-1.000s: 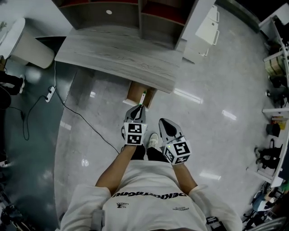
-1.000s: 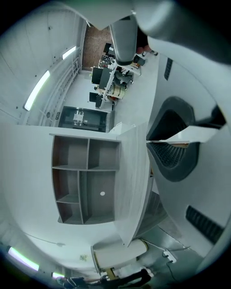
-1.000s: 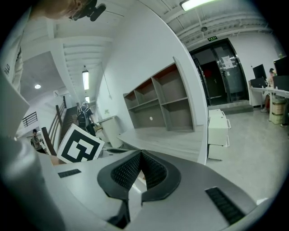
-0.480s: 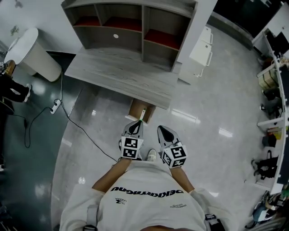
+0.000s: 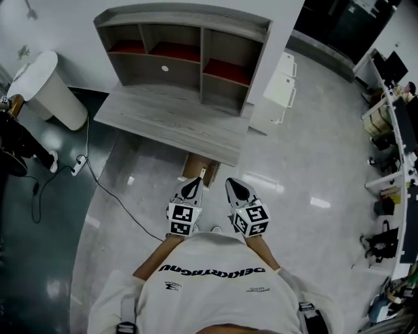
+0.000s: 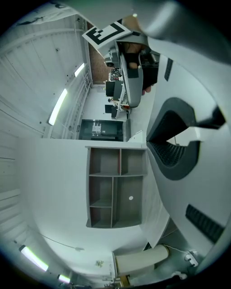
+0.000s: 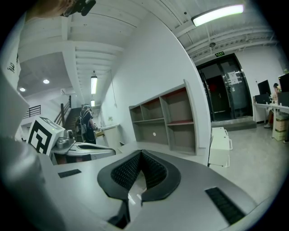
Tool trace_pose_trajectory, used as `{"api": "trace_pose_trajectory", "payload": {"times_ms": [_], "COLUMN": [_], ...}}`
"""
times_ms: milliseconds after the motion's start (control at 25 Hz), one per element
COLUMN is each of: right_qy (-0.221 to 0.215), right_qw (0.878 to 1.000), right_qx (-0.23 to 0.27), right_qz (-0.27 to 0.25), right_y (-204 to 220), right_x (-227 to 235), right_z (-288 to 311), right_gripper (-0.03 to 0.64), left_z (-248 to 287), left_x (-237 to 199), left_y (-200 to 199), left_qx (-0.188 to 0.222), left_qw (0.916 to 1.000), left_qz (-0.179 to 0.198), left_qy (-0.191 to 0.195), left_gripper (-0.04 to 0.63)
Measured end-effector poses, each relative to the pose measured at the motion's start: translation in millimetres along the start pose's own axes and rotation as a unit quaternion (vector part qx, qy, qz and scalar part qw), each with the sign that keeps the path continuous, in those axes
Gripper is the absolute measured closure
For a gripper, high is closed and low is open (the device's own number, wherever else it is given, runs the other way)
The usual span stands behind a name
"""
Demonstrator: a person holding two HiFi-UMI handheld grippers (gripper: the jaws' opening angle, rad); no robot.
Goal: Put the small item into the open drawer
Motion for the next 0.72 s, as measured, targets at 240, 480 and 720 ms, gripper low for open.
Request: {"api": "trace_pose_trajectory", "payload": {"times_ms": [240,480,720], "right_qy": [-0.009,-0.017,-0.028], "right_qw": [1.000,0.999,0.998], "right_qx": [0.017,0.026,0.039], "right_qz": [-0.014,-0.024,-0.036], "right_y": [-13.2,-23.8,-29.6], "right_x": [-4.7,-12.2,-23.4], "right_z": [4.5,1.2,6.1], "right_gripper": [0.588,0.588,0.588], "left_z": [-12.9,-23.0,-28.4], "left_x": [2.9,-2.4,-8.9], "left_y": [-23.9,-31.0,-32.9], "left_qx": [0.024,0.033,0.041], "left_qw": [0.9993,0.9990,0.9983], "left_qz": [0.030,0.027,0.036], "left_qy": [-0.003,-0.016,-0.020], "left_gripper": [0.580,0.580,0.580]}}
Point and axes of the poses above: the fingertips, and each gripper's own axes: z forward along the fingers, x to its right, y out of its underside, the point moved 2 cm from there along -z, backward along the fingers, and after that the axes turned 8 degrees about x, right-handed, at the moved point
